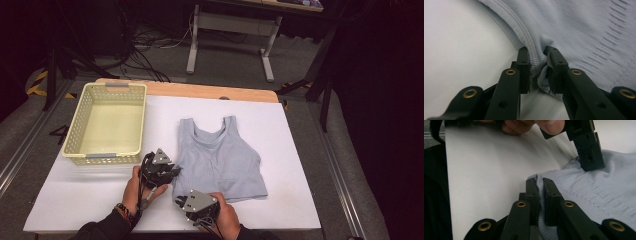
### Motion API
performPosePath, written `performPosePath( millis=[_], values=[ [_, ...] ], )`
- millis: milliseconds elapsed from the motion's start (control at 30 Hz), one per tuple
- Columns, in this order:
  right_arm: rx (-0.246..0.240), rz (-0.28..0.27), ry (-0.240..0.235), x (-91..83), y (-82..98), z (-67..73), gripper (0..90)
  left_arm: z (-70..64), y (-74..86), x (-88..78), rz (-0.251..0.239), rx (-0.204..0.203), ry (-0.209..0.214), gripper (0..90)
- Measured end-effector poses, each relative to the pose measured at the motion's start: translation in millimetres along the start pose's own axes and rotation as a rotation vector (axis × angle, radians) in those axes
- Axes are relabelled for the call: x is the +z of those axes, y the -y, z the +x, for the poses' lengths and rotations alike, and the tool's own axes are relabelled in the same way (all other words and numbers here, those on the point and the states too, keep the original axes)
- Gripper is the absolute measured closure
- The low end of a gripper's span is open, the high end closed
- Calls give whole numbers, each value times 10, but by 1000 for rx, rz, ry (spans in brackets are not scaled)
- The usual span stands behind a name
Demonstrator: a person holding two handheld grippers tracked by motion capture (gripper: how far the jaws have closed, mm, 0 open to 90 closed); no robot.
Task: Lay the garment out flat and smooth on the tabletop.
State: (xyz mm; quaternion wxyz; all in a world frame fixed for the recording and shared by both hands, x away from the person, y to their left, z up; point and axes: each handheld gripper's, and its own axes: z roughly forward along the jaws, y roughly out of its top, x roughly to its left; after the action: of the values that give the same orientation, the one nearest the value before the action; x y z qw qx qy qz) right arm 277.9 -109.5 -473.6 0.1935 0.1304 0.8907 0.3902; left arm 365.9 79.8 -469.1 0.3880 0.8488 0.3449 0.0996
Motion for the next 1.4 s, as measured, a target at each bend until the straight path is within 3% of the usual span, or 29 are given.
performPosePath(
  millis=[133,267,467,733,833,967,1067,1233,1400],
  values=[
    [4,-24,-14,-1,-25,8,838,77,-1,-82,-5,-16,10,770],
    [0,-36,-16,19,-57,34,839,57,-4,-157,2,24,-22,771],
    [-1,-58,-13,53,-109,92,839,82,2,-286,-3,30,-41,771],
    [29,-125,-28,42,-251,79,839,182,11,-447,-69,19,-34,771],
    [39,-137,-24,21,-261,66,839,157,-18,-459,-87,26,-38,771],
    [70,-161,-13,-78,-242,16,839,80,-114,-436,-103,44,-35,771],
    [132,-180,-9,-200,-183,-62,839,17,-209,-410,-116,72,-24,770],
    [189,-214,39,-450,-117,-165,839,-63,-388,-348,-143,91,16,769],
    [224,-217,84,-582,-39,-205,839,-157,-611,-262,-158,113,57,765]
  ],
)
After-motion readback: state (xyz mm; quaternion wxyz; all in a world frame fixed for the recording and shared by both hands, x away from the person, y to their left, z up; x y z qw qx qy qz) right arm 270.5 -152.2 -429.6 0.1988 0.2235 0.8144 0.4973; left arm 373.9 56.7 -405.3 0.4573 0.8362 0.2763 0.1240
